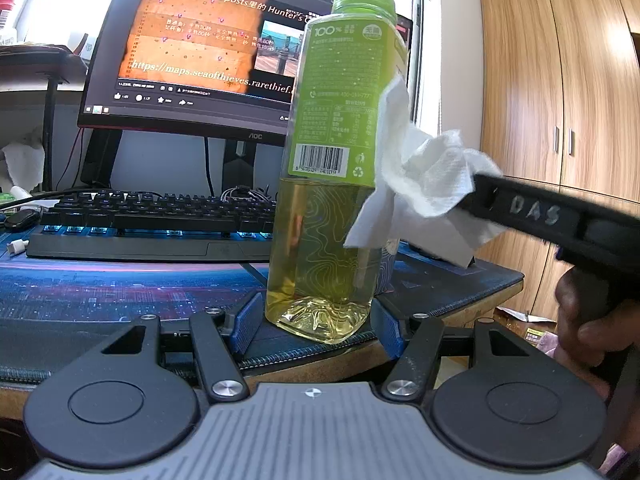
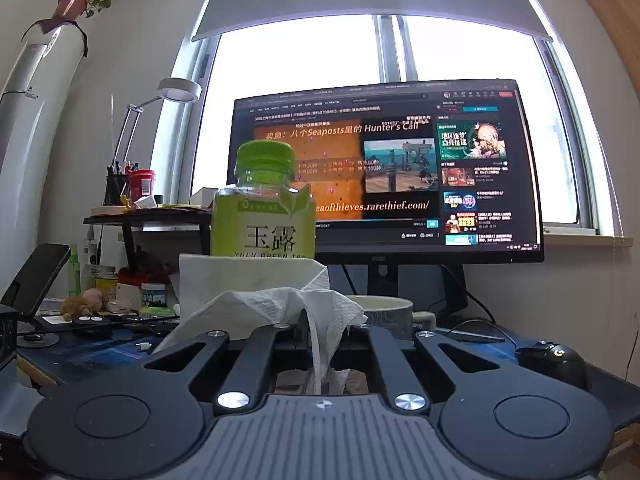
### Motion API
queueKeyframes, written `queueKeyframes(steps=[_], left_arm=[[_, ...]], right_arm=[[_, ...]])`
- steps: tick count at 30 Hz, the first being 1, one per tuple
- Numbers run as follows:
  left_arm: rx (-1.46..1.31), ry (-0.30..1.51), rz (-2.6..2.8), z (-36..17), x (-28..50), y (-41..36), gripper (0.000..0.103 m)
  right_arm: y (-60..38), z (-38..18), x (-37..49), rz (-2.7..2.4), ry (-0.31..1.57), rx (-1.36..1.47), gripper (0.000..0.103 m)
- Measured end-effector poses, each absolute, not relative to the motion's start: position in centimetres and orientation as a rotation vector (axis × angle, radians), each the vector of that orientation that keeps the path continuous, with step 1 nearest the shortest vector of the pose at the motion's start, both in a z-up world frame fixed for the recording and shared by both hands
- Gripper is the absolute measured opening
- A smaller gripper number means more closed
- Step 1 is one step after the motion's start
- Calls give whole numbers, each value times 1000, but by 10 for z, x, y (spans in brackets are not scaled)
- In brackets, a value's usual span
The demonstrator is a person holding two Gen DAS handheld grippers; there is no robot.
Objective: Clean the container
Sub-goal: 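Rub the tissue along the bottle side with the left tool while the right tool holds it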
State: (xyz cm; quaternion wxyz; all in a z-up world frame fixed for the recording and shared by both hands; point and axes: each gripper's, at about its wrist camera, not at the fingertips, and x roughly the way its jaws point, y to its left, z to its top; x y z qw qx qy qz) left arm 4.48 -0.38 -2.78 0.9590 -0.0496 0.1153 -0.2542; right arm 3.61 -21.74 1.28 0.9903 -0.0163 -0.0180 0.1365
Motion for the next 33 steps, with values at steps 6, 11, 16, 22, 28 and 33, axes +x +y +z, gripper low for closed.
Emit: queueKeyframes(steps=[6,11,16,22,28,33], left_arm=[[-101,233,-517,-28,45,-3,64],[-101,233,-517,-27,46,-2,64],[-101,233,-512,-28,45,-5,64],[-101,232,-513,-28,45,-4,64],[-100,231,-514,-28,45,-4,64],[-98,232,-514,-28,45,-4,64]], right_arm=[[-219,4,47,262,14,-21,8],[-220,6,46,258,7,-24,8],[-217,13,35,272,-36,-37,8],[-216,15,35,279,-45,-39,8],[-220,4,47,258,11,-28,8],[-220,5,44,257,3,-33,8]])
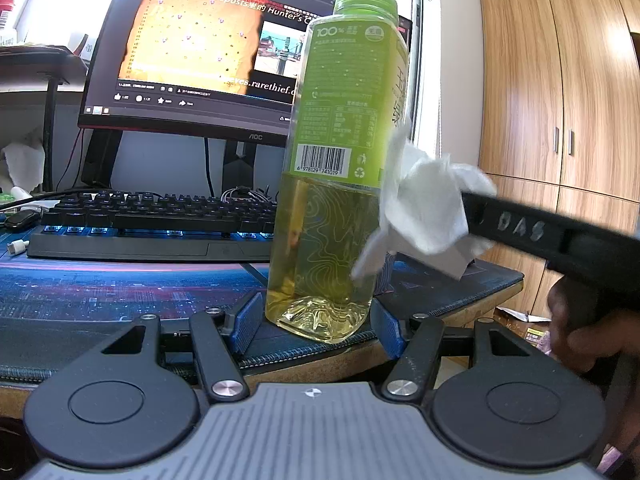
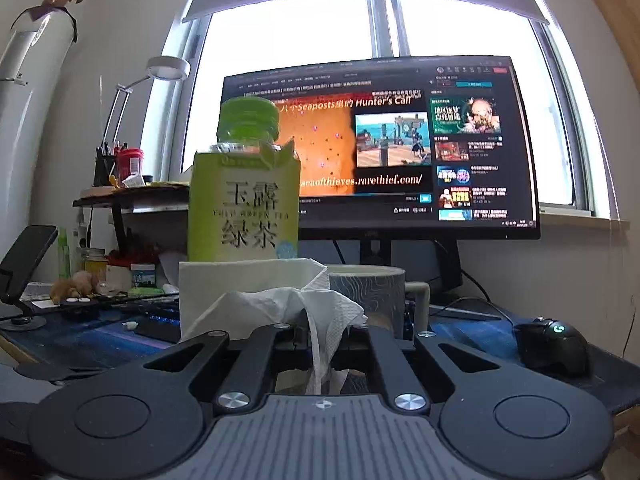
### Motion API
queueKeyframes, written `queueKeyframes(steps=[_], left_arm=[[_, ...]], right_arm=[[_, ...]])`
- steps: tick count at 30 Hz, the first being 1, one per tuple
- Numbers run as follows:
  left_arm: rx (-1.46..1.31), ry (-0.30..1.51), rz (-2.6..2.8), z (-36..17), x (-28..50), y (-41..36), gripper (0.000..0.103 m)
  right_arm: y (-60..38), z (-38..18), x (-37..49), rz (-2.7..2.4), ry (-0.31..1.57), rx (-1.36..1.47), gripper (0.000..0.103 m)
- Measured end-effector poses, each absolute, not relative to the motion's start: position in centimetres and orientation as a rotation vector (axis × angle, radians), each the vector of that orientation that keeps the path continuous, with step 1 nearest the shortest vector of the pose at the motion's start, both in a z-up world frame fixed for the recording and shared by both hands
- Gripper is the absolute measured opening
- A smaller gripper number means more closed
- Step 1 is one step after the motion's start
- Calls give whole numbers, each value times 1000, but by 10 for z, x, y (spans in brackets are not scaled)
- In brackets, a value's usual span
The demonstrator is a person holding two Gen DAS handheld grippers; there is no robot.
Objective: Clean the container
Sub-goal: 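Rub the tissue along the bottle side with the left tool while the right tool holds it, then slide the tissue up and down the bottle label with the left tool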
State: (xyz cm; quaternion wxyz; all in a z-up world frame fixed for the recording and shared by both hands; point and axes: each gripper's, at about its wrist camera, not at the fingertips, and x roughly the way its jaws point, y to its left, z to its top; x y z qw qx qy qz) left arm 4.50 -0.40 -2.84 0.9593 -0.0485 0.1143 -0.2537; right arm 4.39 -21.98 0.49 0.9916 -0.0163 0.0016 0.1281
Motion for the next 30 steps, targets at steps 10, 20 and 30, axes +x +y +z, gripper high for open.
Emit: queueKeyframes(steps=[10,20,30], left_arm=[[-96,234,-515,-28,46,-4,64],[-92,236,-515,-28,47,-5,64],[-93,234,-515,-29,46,-5,64]], right_arm=[[-214,16,32,289,-54,-39,8],[-223,2,48,264,13,-19,8],[-216,16,29,289,-59,-41,8]])
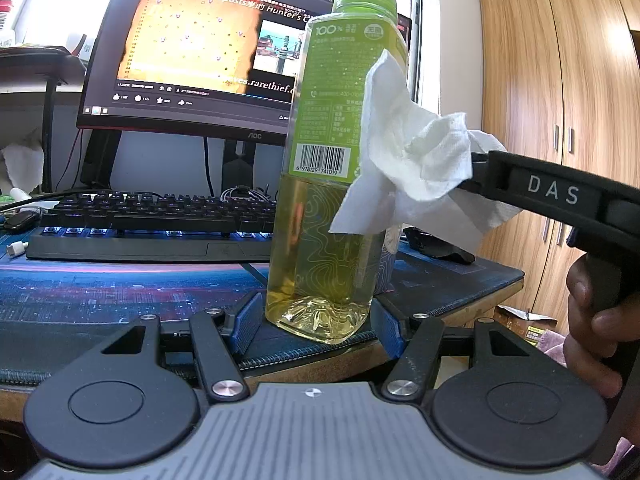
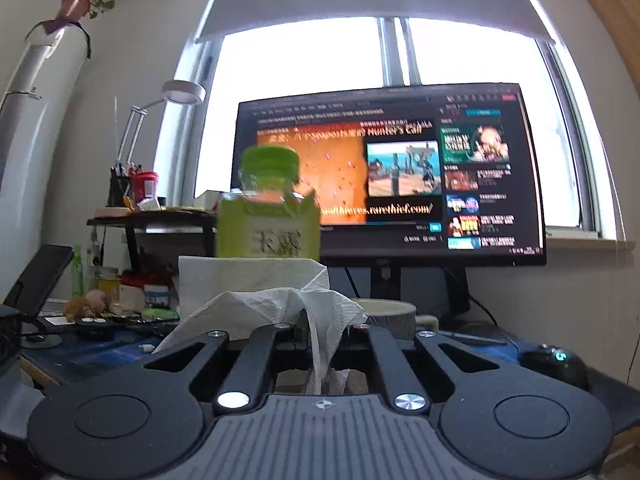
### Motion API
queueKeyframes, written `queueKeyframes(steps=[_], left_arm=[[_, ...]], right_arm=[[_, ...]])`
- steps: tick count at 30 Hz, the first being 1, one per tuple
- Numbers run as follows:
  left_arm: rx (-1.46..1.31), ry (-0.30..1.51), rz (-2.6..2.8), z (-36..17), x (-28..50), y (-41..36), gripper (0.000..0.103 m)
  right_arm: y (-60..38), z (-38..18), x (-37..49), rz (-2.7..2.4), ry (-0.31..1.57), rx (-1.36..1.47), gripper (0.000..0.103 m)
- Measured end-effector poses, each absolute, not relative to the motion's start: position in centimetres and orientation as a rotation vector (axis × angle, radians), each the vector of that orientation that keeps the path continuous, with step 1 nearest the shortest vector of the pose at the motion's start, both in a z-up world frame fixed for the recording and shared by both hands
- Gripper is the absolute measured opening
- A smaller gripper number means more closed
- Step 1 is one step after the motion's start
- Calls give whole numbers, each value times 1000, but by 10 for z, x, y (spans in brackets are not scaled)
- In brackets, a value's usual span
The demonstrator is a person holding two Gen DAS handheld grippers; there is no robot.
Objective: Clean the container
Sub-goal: 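Slide the tissue up and down the bottle label with the left tool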
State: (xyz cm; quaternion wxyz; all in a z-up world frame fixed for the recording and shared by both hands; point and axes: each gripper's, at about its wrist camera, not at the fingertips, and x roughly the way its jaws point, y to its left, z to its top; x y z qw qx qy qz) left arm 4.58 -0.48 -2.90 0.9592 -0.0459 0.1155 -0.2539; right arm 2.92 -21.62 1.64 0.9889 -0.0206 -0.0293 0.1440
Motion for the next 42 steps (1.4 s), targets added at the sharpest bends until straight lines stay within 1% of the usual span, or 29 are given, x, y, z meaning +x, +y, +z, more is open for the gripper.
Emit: queueKeyframes(steps=[12,22,35,42], left_arm=[[-95,230,-516,-29,45,-4,64],[-97,230,-517,-29,44,-4,64],[-96,229,-518,-29,45,-3,64],[-97,229,-518,-29,45,-3,64]], right_arm=[[-221,3,47,261,12,-30,8],[-214,15,30,289,-58,-51,8],[-219,2,46,267,14,-28,8],[-218,8,38,269,-15,-36,8]])
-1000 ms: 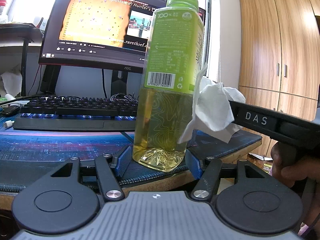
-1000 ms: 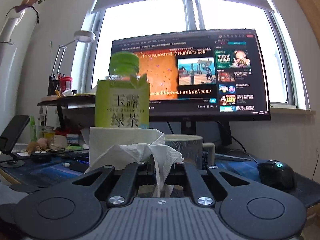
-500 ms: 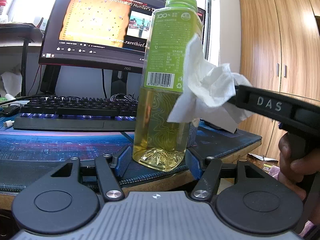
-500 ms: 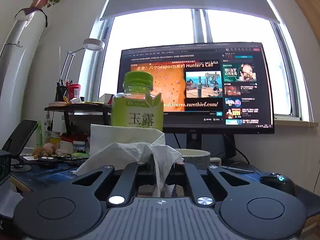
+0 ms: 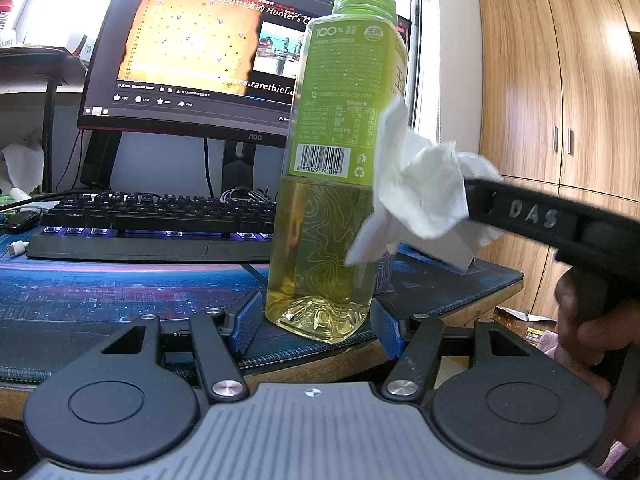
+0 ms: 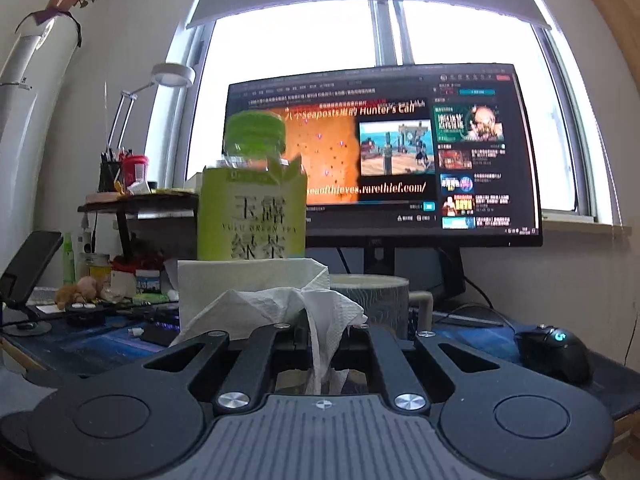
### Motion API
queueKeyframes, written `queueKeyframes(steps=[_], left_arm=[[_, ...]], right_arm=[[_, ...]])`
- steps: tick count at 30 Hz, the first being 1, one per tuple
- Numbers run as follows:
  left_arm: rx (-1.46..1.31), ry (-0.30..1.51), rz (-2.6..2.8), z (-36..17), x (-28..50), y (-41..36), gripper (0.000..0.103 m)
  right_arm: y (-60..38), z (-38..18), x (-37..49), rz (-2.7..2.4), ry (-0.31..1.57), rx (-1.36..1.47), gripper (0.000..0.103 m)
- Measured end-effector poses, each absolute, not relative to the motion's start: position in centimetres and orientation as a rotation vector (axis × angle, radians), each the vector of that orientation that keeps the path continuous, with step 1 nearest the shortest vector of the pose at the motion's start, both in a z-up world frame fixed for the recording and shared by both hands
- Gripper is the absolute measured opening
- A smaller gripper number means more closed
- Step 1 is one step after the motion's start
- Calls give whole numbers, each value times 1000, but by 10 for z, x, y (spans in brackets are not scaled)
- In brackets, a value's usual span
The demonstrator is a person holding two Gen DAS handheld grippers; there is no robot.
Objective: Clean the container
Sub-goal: 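Slide the tissue up and down the bottle label with the left tool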
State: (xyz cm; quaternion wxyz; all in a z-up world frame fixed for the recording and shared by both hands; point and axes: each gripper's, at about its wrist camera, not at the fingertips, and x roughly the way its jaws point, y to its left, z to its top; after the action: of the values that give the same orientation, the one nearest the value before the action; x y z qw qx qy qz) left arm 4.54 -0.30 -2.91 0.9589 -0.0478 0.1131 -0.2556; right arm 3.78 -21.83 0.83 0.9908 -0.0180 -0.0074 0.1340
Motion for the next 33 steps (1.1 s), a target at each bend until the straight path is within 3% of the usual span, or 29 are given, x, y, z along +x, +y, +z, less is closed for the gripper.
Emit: queueKeyframes(steps=[33], left_arm=[[-90,231,-519,-29,47,-4,64]], right_arm=[[-217,10,38,282,-23,-39,8]])
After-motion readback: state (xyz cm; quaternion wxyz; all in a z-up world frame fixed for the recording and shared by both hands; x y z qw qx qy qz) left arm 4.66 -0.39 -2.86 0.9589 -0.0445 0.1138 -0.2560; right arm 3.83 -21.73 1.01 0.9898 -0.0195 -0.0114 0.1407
